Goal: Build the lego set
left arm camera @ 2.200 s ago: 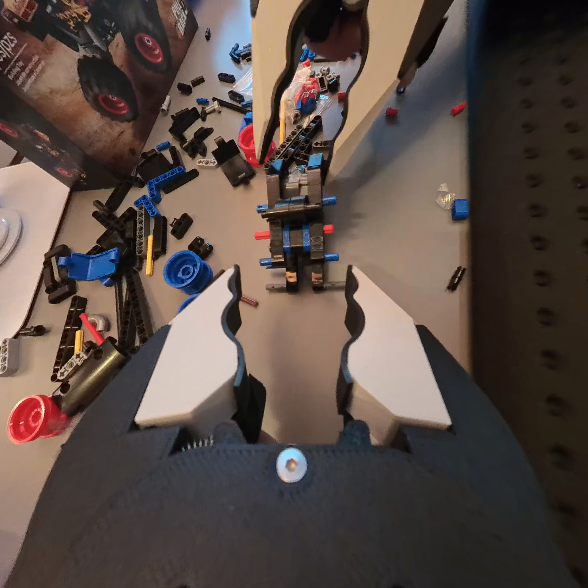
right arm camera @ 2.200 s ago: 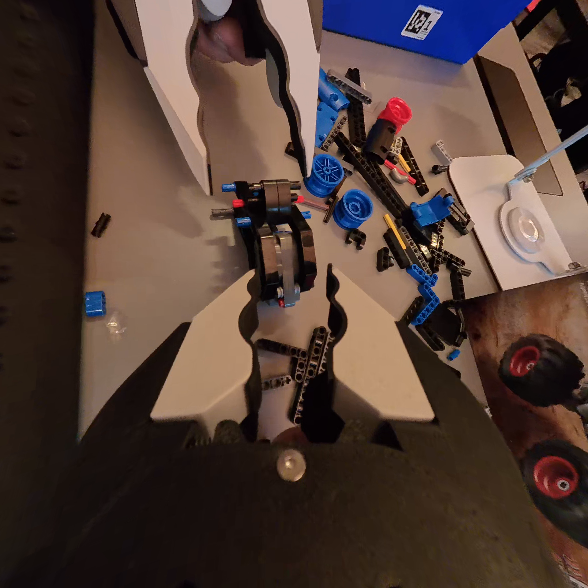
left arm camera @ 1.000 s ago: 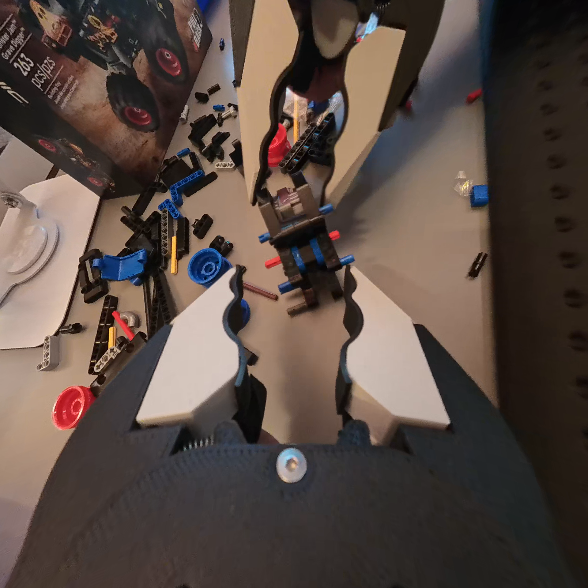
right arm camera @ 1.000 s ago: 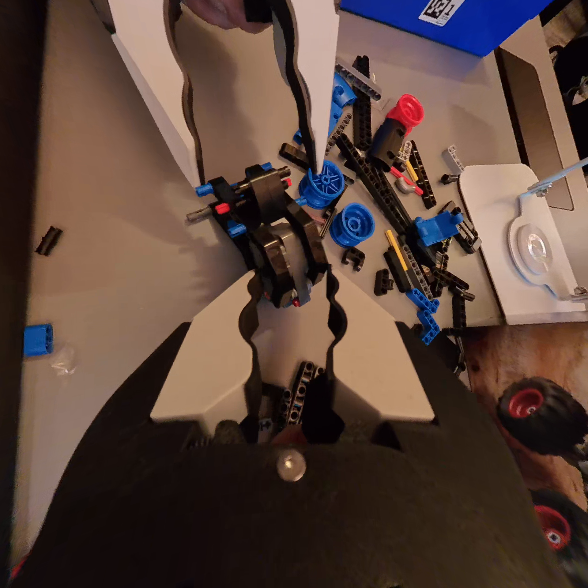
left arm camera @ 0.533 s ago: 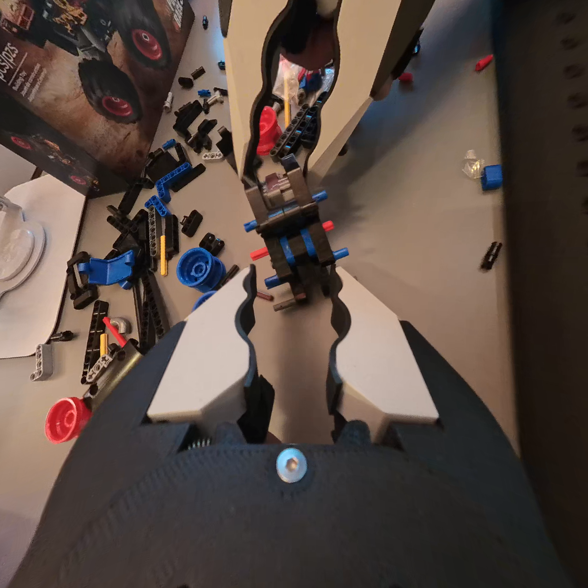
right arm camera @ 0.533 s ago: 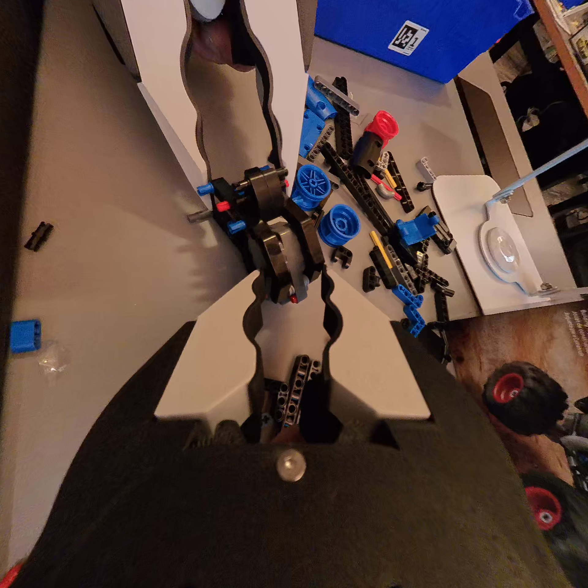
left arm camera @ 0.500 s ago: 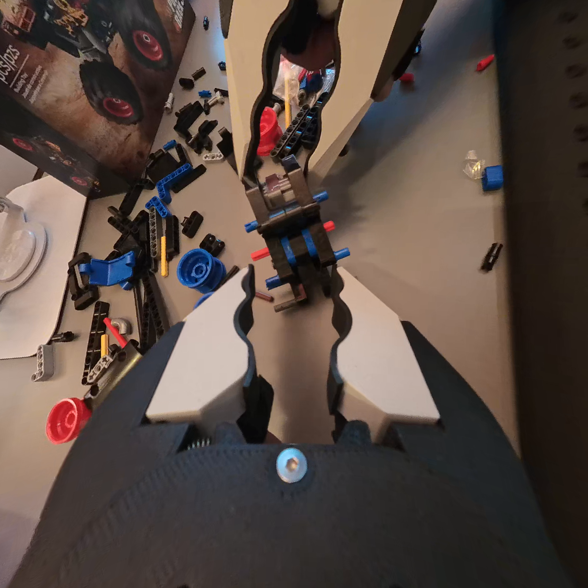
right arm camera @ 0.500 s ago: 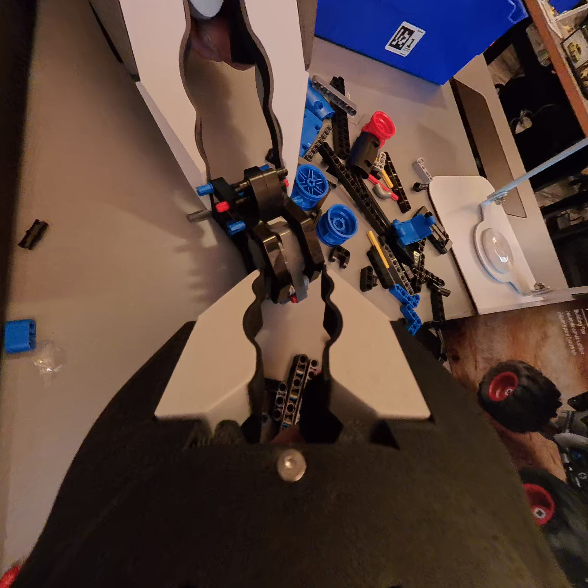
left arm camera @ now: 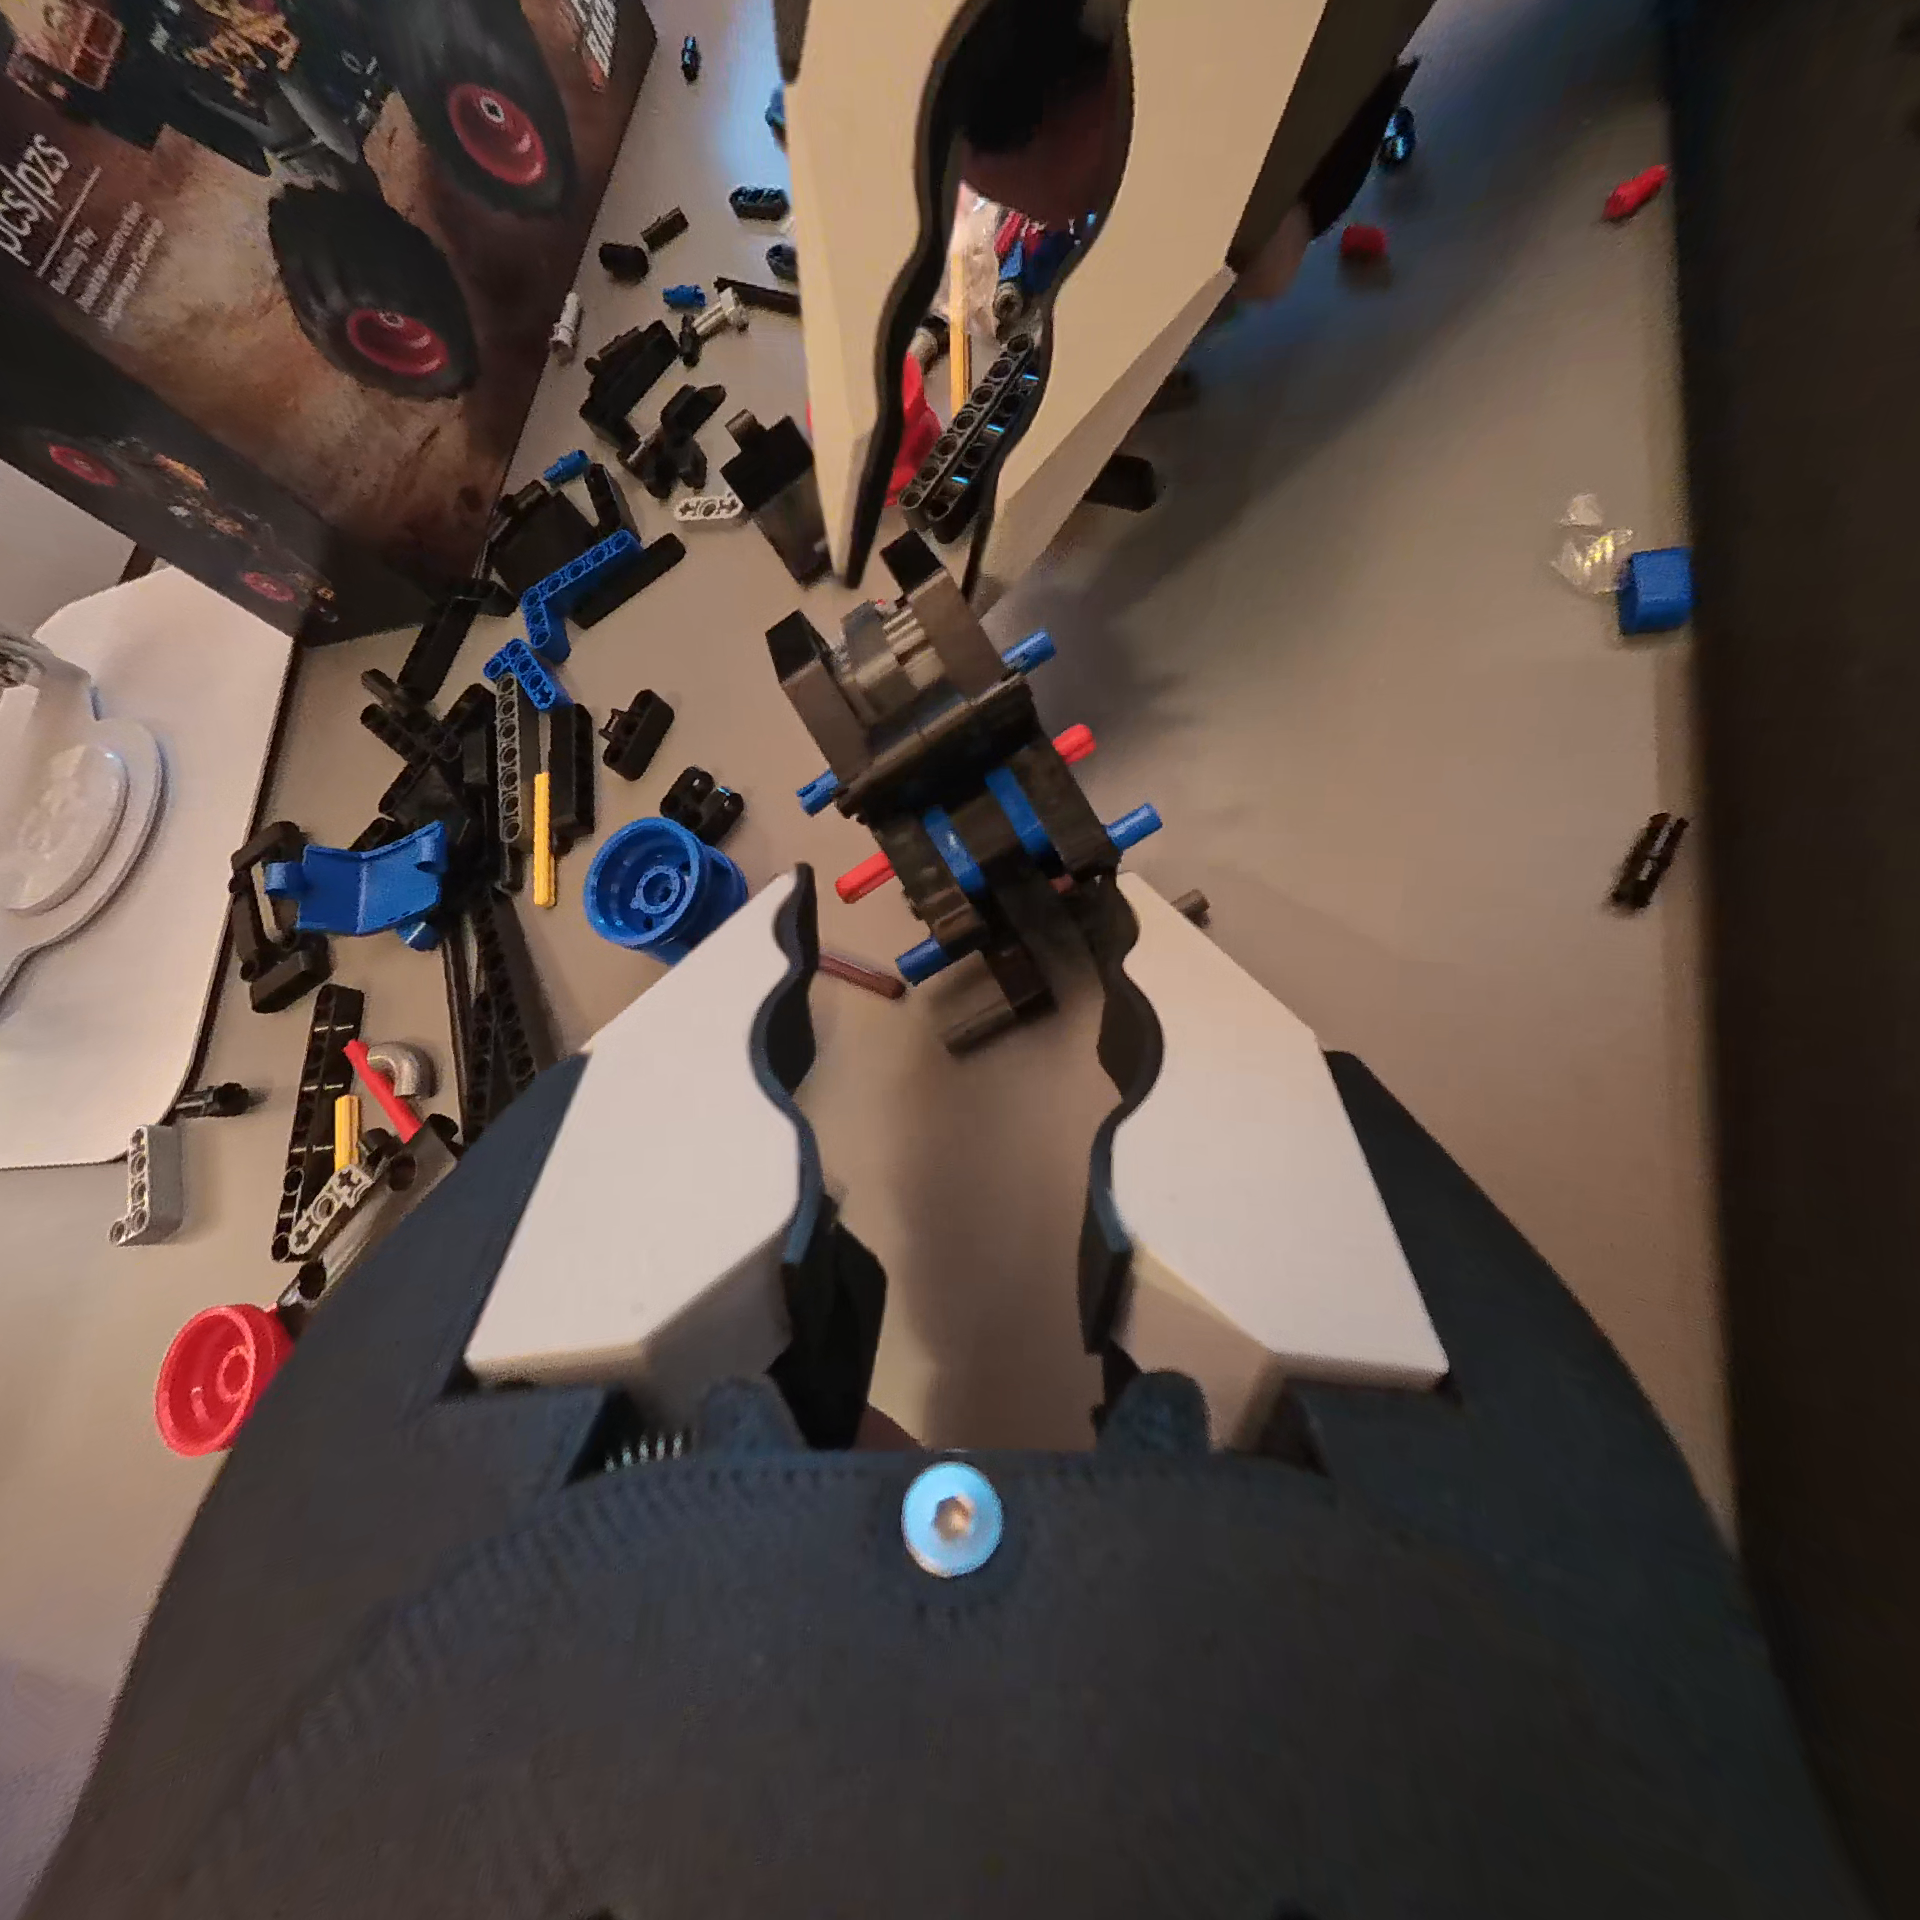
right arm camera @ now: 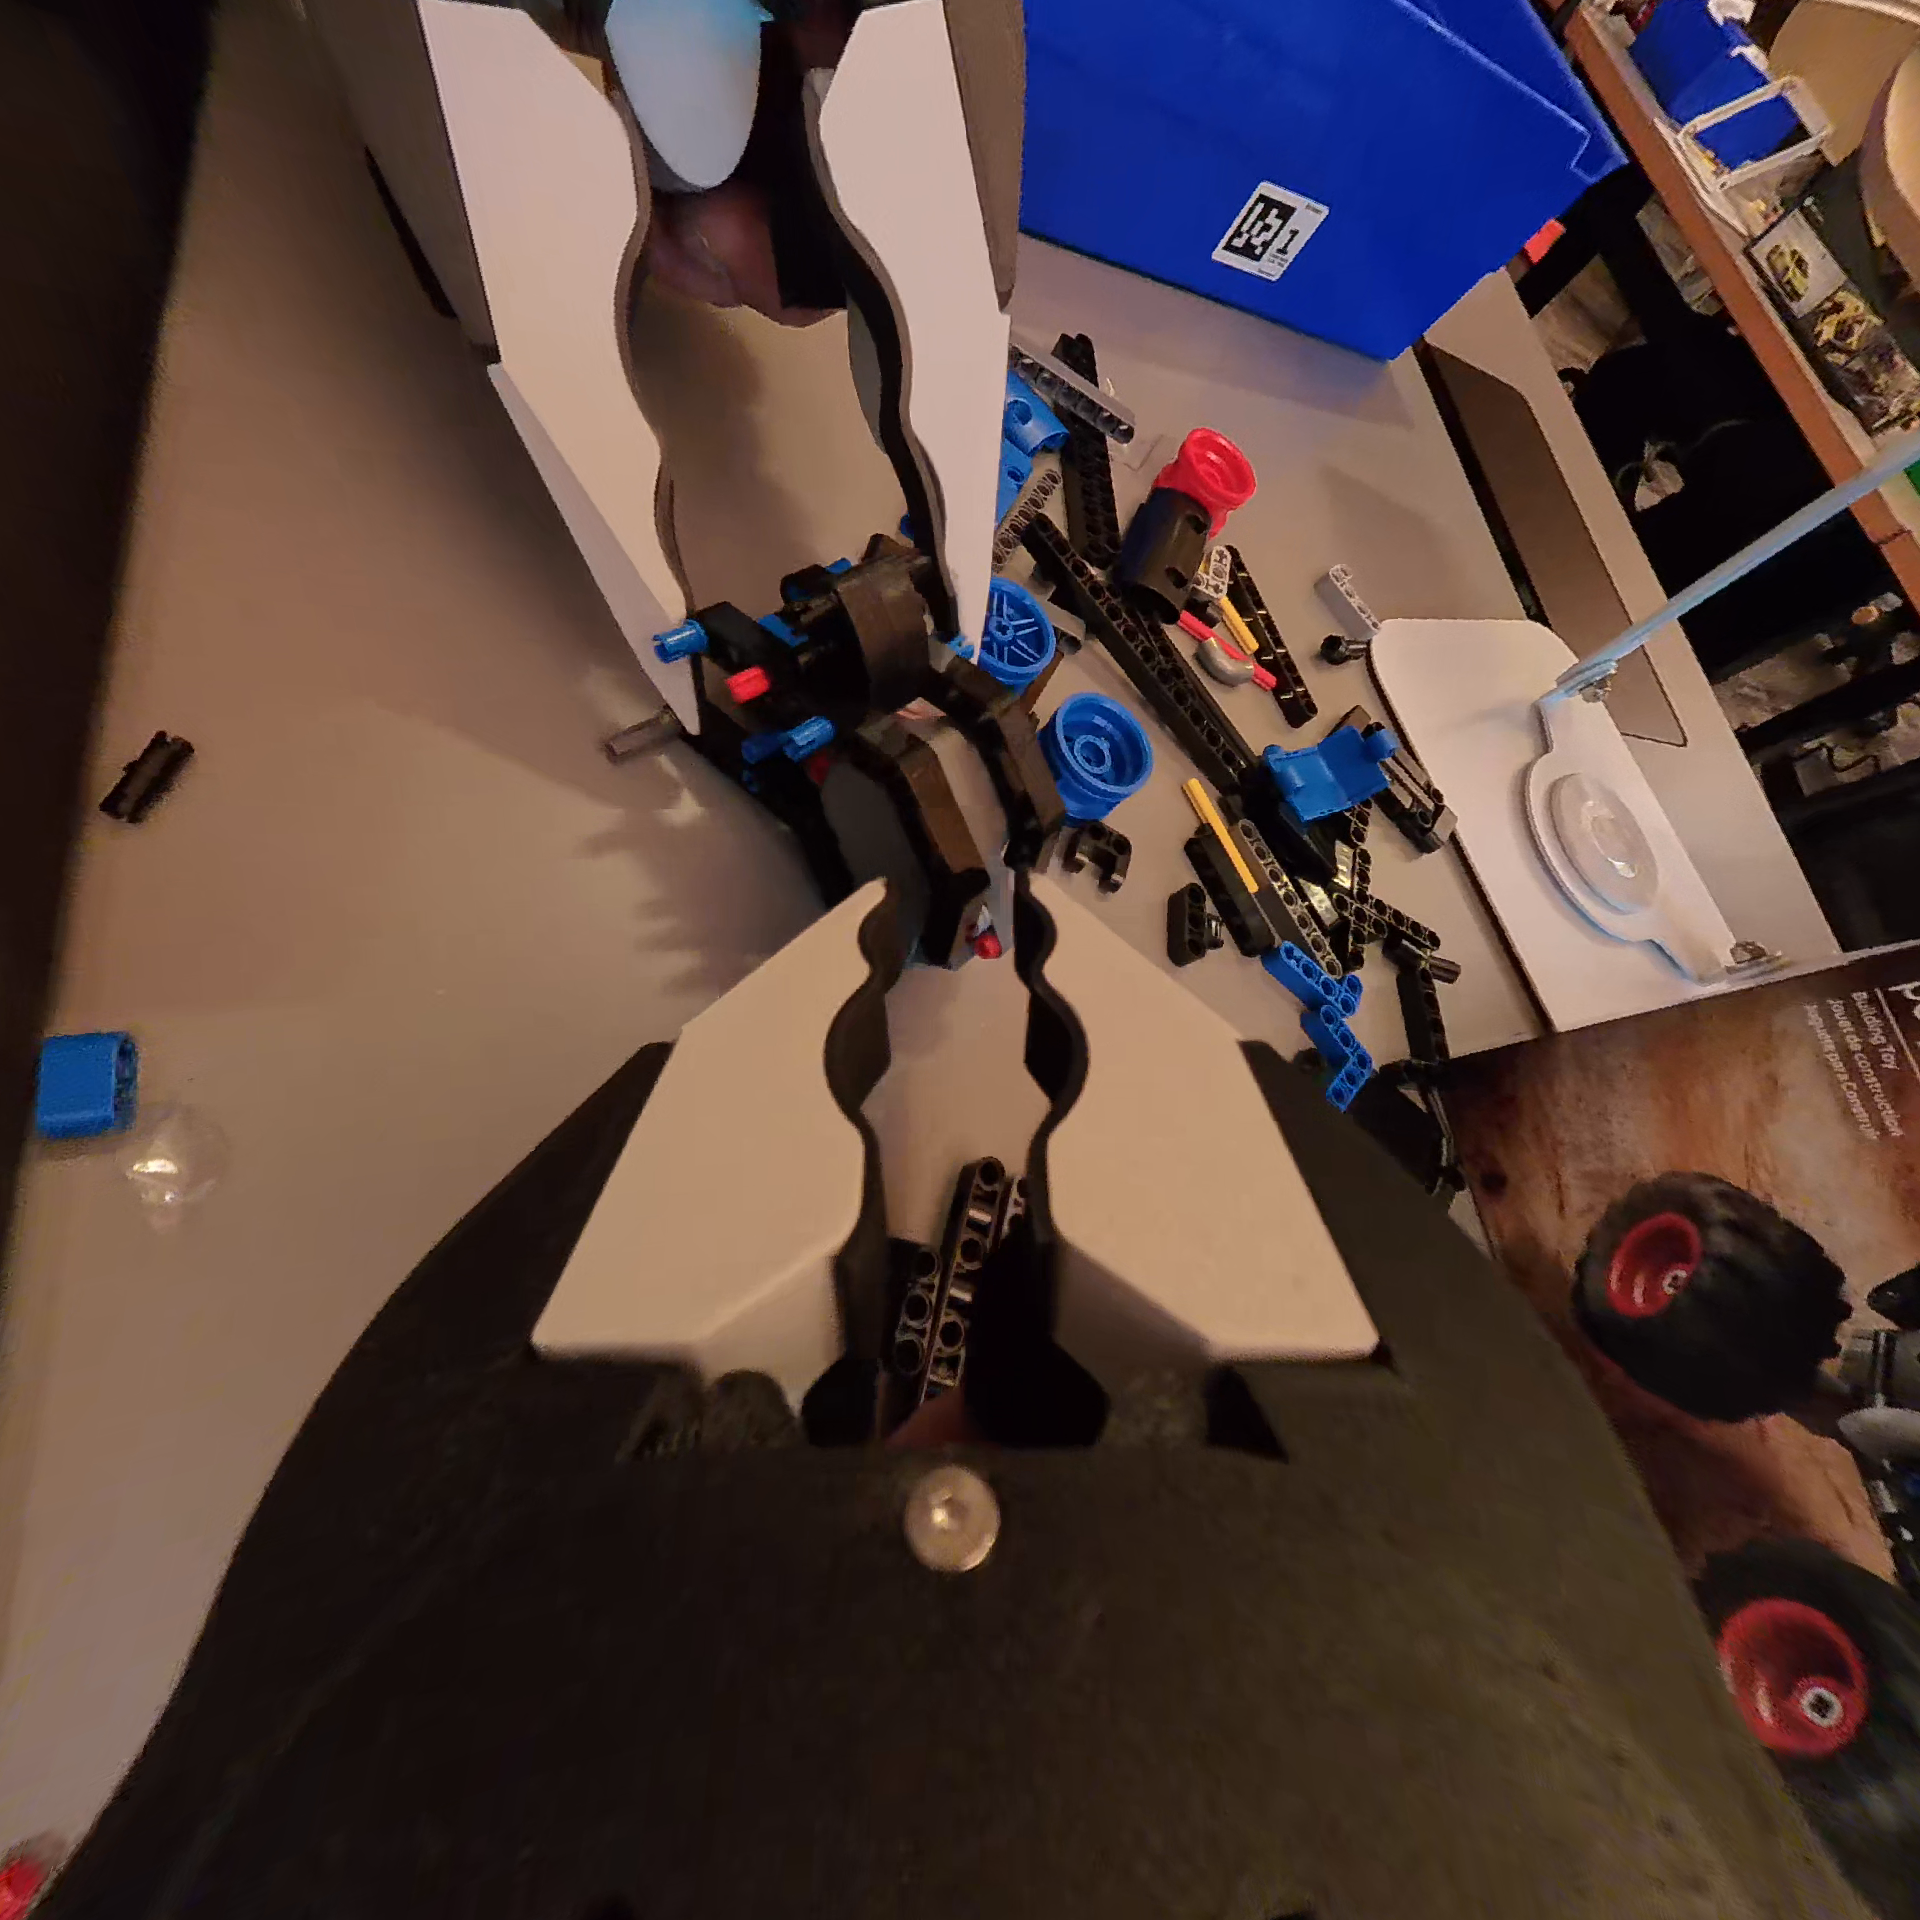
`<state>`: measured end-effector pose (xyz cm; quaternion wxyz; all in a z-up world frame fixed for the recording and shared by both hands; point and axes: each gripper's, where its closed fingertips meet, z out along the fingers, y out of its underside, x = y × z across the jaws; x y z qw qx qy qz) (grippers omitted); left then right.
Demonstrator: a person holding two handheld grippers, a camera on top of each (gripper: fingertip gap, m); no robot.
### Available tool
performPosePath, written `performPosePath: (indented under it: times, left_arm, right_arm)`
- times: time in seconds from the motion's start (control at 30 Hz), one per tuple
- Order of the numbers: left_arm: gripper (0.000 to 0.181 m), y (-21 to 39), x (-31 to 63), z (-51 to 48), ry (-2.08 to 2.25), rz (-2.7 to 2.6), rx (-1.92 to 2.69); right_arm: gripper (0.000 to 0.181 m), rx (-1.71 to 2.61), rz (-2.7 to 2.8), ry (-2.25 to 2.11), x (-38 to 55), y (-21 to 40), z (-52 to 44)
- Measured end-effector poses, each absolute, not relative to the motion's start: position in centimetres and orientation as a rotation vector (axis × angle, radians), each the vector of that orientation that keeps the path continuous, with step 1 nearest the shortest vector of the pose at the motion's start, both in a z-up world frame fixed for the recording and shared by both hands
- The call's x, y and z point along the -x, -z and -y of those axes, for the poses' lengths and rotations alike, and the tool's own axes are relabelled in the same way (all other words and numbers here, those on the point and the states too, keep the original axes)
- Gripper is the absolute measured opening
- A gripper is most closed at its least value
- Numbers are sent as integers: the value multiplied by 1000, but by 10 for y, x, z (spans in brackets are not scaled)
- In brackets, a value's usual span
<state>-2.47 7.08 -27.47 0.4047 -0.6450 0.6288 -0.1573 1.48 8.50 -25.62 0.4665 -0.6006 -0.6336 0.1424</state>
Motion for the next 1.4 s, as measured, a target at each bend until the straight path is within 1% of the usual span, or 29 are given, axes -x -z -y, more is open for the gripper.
performPosePath:
  times: [0.1, 0.2, 0.43, 0.5, 0.57, 0.7, 0.77, 0.9, 1.23, 1.4]
  left_arm:
    - [48, 277, 23, -68, 397, -1605, 1622]
    - [47, 277, 23, -68, 387, -1610, 1613]
    - [48, 277, 20, -65, 389, -1620, 1597]
    - [48, 277, 20, -65, 385, -1621, 1596]
    - [48, 277, 20, -65, 385, -1622, 1597]
    - [48, 277, 20, -66, 373, -1621, 1596]
    - [48, 277, 20, -66, 371, -1620, 1595]
    - [48, 277, 20, -65, 377, -1618, 1596]
    - [49, 273, 21, -66, 386, -1598, 1593]
    - [47, 275, 24, -69, 369, -1586, 1613]
  right_arm:
    - [16, 1478, 1571, -362, -14, 259, -82]
    - [18, 1470, 1581, -347, -13, 261, -81]
    - [10, 1471, 1569, -364, -14, 260, -83]
    - [10, 1468, 1576, -363, -15, 260, -82]
    - [15, 1460, 1593, -375, -15, 261, -78]
    - [19, 1461, 1595, -376, -14, 261, -78]
    - [19, 1462, 1594, -367, -14, 262, -79]
    - [10, 1465, 1581, -357, -15, 260, -81]
    - [9, 1470, 1571, -388, -16, 256, -80]
    - [9, 1483, 1578, -381, -18, 258, -81]
